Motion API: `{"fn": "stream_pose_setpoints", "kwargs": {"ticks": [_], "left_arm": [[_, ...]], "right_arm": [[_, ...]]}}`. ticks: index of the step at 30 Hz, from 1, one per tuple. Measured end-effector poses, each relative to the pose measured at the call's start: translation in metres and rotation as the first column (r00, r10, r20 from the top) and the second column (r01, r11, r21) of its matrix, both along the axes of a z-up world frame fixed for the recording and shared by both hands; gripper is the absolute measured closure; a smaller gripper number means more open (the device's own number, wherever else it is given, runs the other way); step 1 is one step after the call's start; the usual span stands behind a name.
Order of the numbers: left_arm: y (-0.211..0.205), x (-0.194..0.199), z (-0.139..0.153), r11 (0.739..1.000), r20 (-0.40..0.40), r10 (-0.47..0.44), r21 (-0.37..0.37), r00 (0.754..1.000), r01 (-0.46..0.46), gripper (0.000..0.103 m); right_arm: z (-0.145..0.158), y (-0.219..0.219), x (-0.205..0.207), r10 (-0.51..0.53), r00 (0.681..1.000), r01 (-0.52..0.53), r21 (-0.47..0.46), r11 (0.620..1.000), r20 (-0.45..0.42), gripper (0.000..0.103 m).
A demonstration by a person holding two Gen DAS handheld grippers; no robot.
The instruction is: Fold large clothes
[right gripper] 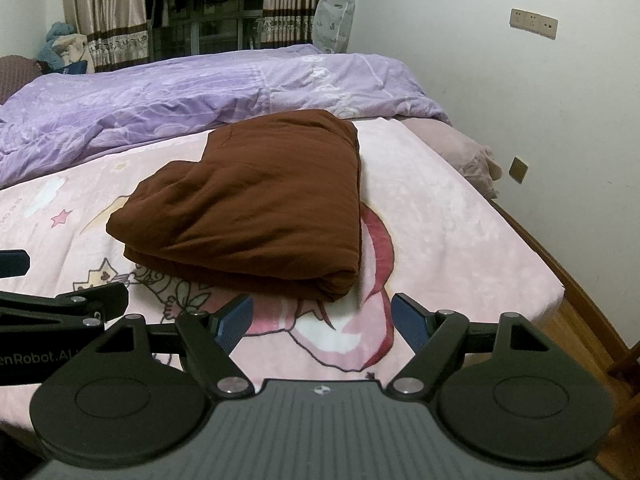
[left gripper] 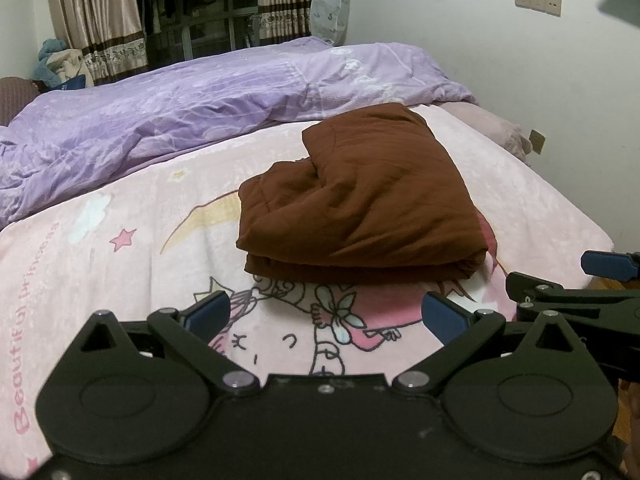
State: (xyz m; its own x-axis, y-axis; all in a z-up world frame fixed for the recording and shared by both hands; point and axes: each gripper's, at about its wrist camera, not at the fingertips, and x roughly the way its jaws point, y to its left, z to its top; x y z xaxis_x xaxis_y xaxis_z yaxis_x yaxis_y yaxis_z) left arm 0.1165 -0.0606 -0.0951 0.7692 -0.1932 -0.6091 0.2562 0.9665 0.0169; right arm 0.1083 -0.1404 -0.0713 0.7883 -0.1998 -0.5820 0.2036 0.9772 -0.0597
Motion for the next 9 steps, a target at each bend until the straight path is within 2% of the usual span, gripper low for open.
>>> {"fn": "stream_pose_setpoints", "kwargs": {"ticks": [9], "left_arm": [[0.0010,-0.0082,0.0023,1.000,0.036,0.001,0.007,0.999,-0.001,0.000]], "right_arm": [[0.0004,0.0009,-0.0018,0.004,1.000,-0.004,0.002,1.000,0.002,0.011]]}}
